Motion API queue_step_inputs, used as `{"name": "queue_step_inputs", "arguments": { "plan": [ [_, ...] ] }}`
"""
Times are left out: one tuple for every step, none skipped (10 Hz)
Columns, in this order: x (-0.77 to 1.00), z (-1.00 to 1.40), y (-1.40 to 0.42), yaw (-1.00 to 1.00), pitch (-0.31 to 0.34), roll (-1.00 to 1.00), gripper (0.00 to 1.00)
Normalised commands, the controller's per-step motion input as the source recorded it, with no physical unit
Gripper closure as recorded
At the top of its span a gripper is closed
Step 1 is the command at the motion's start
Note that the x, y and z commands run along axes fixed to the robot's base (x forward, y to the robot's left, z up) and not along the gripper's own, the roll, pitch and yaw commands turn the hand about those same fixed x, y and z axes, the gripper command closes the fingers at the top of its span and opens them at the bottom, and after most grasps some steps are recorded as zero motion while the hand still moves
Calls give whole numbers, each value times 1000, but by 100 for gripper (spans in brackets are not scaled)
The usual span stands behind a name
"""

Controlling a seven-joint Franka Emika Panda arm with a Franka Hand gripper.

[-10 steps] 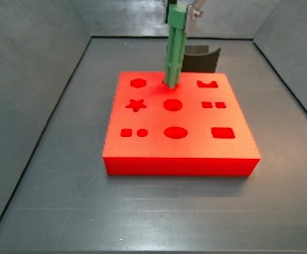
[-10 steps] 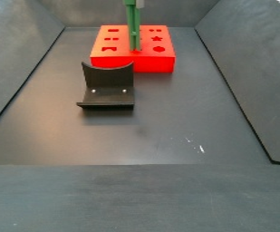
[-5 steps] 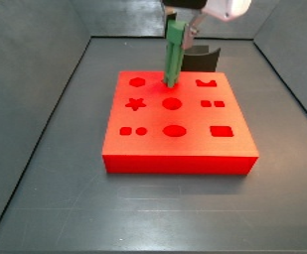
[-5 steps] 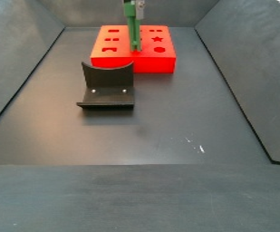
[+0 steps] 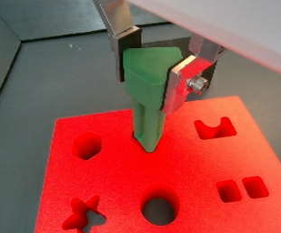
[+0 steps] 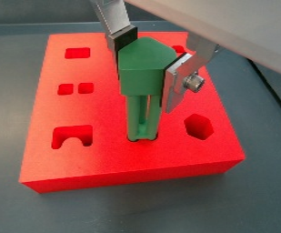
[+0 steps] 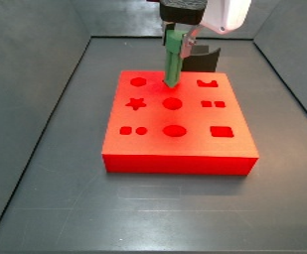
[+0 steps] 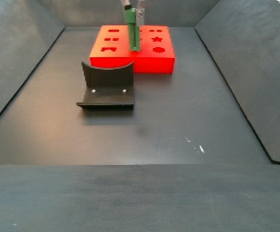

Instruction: Insert the 3 prong object.

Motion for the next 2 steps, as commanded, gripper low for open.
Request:
{"name": "queue_step_inputs", "arguments": {
  "plan": [
    [0,-549,37,-69,0,-80,100],
    [0,0,0,0,0,0,100]
  ]
}}
